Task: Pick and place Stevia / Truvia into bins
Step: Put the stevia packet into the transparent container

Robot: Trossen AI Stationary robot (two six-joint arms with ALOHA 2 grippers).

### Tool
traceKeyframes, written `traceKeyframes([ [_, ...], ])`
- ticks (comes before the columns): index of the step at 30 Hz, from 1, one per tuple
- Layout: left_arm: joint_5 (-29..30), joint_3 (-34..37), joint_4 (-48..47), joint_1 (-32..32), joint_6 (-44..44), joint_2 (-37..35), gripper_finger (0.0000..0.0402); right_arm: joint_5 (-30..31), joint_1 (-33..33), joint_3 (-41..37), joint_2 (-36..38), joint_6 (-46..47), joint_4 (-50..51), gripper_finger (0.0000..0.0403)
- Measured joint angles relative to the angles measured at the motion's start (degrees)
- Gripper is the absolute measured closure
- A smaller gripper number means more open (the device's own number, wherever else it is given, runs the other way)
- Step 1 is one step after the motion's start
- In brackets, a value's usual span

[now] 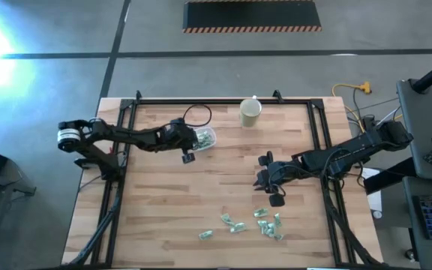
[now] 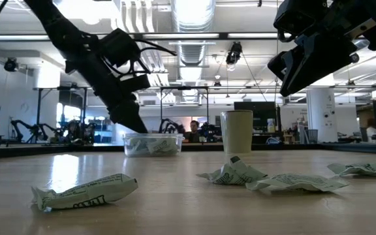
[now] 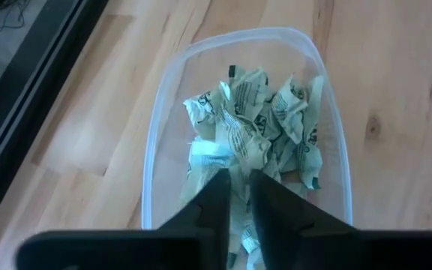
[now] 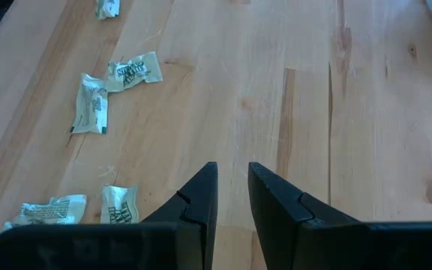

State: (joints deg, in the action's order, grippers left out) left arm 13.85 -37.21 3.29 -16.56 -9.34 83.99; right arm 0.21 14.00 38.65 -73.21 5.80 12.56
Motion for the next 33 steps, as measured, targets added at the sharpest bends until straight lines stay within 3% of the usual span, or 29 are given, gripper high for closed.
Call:
traceKeyframes([
  [10, -2.67, -0.26, 0.34, 0.04, 1.63, -0.66, 0.0223, 0.0, 0.0, 0.0, 0.0, 0.01, 0.0, 0.0335],
  [14, -4.43, -0.26, 0.34, 0.07, 1.66, -2.15, 0.0183, 0.0, -0.02, 0.0, 0.0, 0.04, -0.02, 0.0335],
  [18, -5.03, -0.17, 0.31, 0.31, 2.98, -3.78, 0.0169, 0.0, -0.01, -0.27, 0.0, 0.47, -0.07, 0.0335],
  [25, -12.7, 0.09, 0.29, 4.8, 4.38, -5.42, 0.0168, -0.12, 0.0, -2.73, 0.0, 6.39, 0.02, 0.0335],
  [33, -12.92, 0.09, 0.22, 13.49, 4.48, -6.47, 0.0168, -3.74, 1.36, -6.61, 0.0, 11.29, -3.17, 0.0335],
])
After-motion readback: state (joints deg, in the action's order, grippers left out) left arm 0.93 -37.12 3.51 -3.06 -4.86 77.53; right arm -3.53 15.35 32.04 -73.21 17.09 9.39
